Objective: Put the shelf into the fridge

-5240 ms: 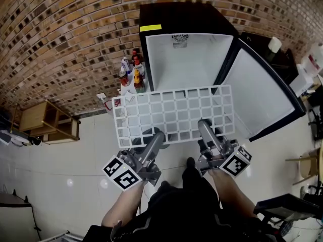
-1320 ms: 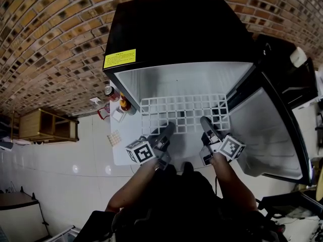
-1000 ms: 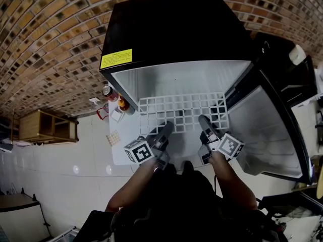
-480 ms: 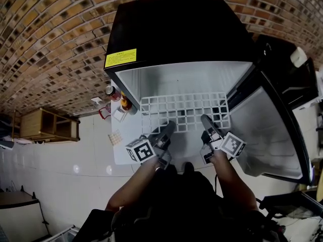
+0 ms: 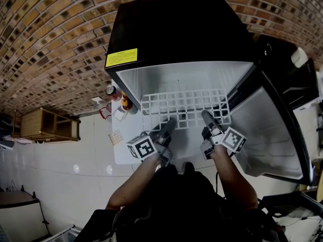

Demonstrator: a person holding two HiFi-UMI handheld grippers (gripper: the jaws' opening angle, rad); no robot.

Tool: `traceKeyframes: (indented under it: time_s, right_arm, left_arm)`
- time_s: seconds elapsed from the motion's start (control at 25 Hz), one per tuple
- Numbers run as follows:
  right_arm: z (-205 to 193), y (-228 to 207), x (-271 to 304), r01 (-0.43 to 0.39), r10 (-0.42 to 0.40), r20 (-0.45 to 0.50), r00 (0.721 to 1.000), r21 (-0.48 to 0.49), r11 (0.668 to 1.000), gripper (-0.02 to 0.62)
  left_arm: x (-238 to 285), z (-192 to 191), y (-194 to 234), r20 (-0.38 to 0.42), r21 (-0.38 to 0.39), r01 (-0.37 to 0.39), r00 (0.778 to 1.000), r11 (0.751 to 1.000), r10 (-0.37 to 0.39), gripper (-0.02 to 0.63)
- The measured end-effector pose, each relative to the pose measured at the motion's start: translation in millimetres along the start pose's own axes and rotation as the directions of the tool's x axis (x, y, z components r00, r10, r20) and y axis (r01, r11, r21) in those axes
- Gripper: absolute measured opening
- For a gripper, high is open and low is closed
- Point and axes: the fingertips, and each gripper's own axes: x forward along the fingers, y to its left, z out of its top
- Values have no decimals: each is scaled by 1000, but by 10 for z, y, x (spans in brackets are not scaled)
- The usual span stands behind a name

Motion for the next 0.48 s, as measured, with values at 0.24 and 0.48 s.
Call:
traceKeyframes:
  time_s: [0.24, 0.48]
  right_arm:
    - [127, 83, 161, -71, 72, 15, 997, -62, 996, 86]
    - [163, 66, 220, -65, 67, 27, 997, -67, 996, 88]
  left_arm:
    - [77, 97, 17, 15, 3, -6, 1000, 1000, 6, 77]
    - [121, 89, 48, 16, -2, -3, 1000, 1000, 3, 78]
